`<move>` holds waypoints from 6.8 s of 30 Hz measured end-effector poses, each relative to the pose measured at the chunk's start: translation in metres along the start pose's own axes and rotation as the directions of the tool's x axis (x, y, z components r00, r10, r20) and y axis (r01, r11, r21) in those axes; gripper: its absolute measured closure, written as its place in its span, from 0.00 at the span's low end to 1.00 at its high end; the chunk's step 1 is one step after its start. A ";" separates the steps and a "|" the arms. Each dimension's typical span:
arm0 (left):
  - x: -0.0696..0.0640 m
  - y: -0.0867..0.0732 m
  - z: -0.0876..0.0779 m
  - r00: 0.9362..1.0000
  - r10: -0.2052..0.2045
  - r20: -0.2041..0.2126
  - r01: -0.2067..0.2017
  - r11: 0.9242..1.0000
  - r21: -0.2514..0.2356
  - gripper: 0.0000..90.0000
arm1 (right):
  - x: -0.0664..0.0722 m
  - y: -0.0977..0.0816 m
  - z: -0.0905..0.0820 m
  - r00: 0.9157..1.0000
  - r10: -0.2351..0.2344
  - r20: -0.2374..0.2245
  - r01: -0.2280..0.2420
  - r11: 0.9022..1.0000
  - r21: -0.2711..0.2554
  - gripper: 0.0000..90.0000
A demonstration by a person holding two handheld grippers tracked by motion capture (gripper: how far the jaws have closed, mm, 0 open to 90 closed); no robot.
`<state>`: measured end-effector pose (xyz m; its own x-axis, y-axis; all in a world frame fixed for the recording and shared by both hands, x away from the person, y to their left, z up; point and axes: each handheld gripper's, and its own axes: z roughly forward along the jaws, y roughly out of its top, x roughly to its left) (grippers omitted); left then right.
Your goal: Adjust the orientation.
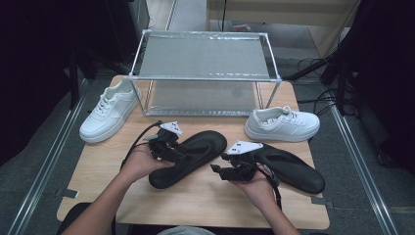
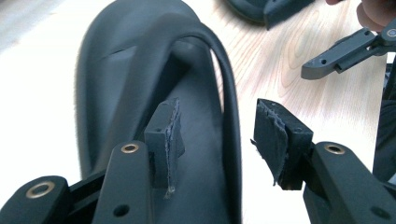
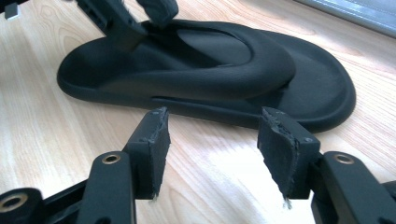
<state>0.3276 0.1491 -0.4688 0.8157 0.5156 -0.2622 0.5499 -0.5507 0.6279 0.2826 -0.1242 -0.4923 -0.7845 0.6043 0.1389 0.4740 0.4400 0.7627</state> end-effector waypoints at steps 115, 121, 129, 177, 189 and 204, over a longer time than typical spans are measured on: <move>0.024 -0.057 -0.003 0.991 -0.127 0.032 0.125 0.991 0.050 0.95 | -0.028 0.041 0.061 0.992 0.055 -0.117 -0.053 0.998 0.017 0.99; 0.026 -0.057 -0.008 0.993 -0.117 0.023 0.116 0.993 0.036 0.87 | -0.032 0.041 0.058 0.991 0.069 -0.117 -0.067 0.997 0.024 0.87; 0.028 -0.052 -0.021 0.995 -0.094 0.041 0.097 0.994 -0.056 0.63 | -0.028 0.043 0.049 0.992 0.050 -0.118 -0.049 0.999 0.015 0.72; 0.038 -0.026 -0.012 0.998 -0.062 -0.003 0.061 0.994 -0.090 0.46 | -0.074 -0.030 -0.097 0.995 0.093 0.033 -0.091 0.994 -0.060 0.61; 0.041 -0.024 -0.013 0.999 -0.048 0.008 0.048 0.994 -0.100 0.46 | -0.085 -0.045 -0.105 0.990 0.114 0.078 -0.111 0.993 -0.038 0.61; 0.036 -0.020 -0.008 1.000 -0.031 0.001 0.031 0.996 -0.085 0.46 | -0.096 -0.070 -0.120 0.984 0.135 0.120 -0.130 0.991 -0.042 0.60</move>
<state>0.3439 0.1840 -0.4851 0.7986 0.5315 -0.2823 0.5576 -0.4769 0.6794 0.2773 -0.2925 -0.4834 -0.6601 0.7331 0.1639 0.5551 0.3291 0.7639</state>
